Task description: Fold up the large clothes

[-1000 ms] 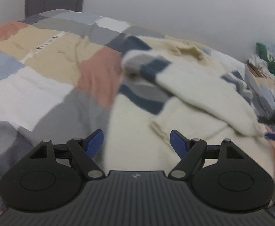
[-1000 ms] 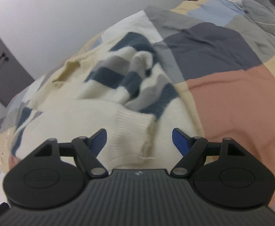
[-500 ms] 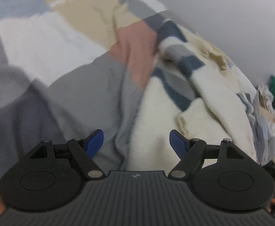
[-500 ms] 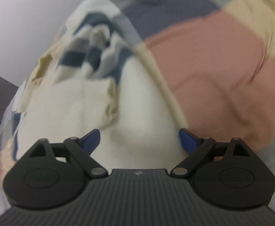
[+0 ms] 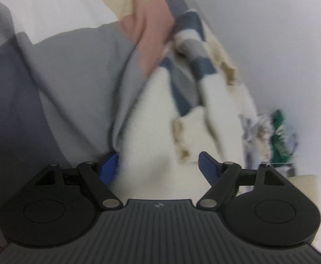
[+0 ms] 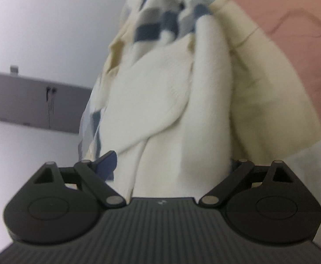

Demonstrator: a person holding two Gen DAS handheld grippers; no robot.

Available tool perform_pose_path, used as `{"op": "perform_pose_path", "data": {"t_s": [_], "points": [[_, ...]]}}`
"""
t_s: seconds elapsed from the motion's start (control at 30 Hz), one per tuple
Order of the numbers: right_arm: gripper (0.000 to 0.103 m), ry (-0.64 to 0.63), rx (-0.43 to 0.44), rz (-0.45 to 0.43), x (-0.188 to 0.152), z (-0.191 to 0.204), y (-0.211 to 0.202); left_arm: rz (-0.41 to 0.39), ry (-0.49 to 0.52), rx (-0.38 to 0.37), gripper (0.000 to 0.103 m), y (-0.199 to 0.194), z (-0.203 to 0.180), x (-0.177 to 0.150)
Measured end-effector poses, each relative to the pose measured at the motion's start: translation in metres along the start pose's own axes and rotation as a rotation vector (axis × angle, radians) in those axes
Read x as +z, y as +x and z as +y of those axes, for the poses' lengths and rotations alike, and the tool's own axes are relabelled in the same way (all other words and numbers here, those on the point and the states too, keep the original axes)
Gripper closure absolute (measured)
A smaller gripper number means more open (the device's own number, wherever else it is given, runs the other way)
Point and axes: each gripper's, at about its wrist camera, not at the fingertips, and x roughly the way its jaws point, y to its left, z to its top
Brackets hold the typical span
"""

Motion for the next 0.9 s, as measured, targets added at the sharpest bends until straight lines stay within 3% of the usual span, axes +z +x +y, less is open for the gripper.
{"op": "perform_pose_path", "data": {"t_s": [0.17,0.37,0.47,0.53,0.6,0.7,0.8,0.9], "points": [[0.009,0.019,0.01,0.019,-0.009,0.001,-0.002,-0.015,0.001,-0.078,0.021,-0.013,-0.006,-0.005],[0.012,0.006,-0.231,0.016,-0.013,0.002,0.011,0.022,0.016,-0.069,0.021,-0.021,-0.006,-0.014],[0.012,-0.004,-0.237,0.017,-0.014,0.006,0.011,0.046,0.004,-0.091,0.021,-0.031,-0.004,-0.025],[0.012,-0.008,-0.249,0.019,-0.014,0.007,0.012,0.088,0.002,-0.063,0.02,-0.031,-0.001,-0.033],[0.012,-0.036,-0.336,-0.012,-0.018,0.013,0.011,0.119,-0.005,-0.027,0.019,-0.029,0.0,-0.04],[0.012,-0.125,-0.395,0.028,-0.021,0.023,0.02,0.148,0.008,-0.081,0.019,-0.03,-0.004,-0.044],[0.01,-0.136,-0.369,0.051,-0.018,0.024,0.023,0.13,0.008,-0.209,0.019,-0.038,-0.009,-0.048],[0.009,-0.08,-0.203,0.037,-0.012,0.018,0.016,0.108,-0.017,-0.33,0.017,-0.045,-0.009,-0.048]]}}
